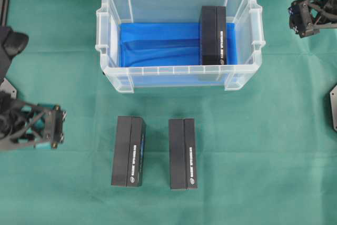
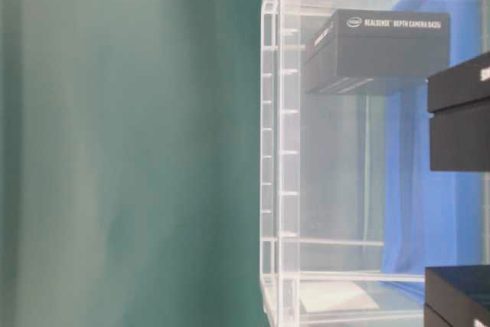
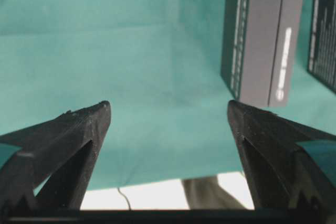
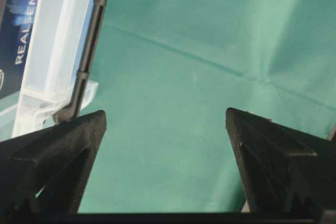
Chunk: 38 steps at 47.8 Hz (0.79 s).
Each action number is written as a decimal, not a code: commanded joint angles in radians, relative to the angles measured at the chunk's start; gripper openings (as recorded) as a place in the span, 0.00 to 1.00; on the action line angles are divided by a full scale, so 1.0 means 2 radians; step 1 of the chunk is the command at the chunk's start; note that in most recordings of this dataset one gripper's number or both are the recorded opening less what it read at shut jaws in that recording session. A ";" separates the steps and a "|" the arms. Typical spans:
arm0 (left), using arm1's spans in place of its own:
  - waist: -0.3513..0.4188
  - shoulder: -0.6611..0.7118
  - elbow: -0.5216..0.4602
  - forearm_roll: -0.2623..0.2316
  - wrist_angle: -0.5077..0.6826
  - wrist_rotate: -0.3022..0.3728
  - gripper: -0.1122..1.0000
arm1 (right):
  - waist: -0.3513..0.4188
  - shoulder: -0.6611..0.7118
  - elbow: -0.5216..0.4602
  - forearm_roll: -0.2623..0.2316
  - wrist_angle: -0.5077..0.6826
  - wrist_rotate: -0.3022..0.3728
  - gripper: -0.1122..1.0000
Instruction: Take out the box from the case.
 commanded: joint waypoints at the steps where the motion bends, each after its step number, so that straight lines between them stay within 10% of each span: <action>1: 0.026 -0.011 -0.002 0.003 0.002 0.019 0.95 | 0.000 -0.002 -0.008 0.001 -0.001 0.001 0.94; 38: 0.344 -0.051 0.033 0.000 -0.001 0.312 0.95 | 0.000 -0.002 -0.008 0.001 0.013 0.014 0.94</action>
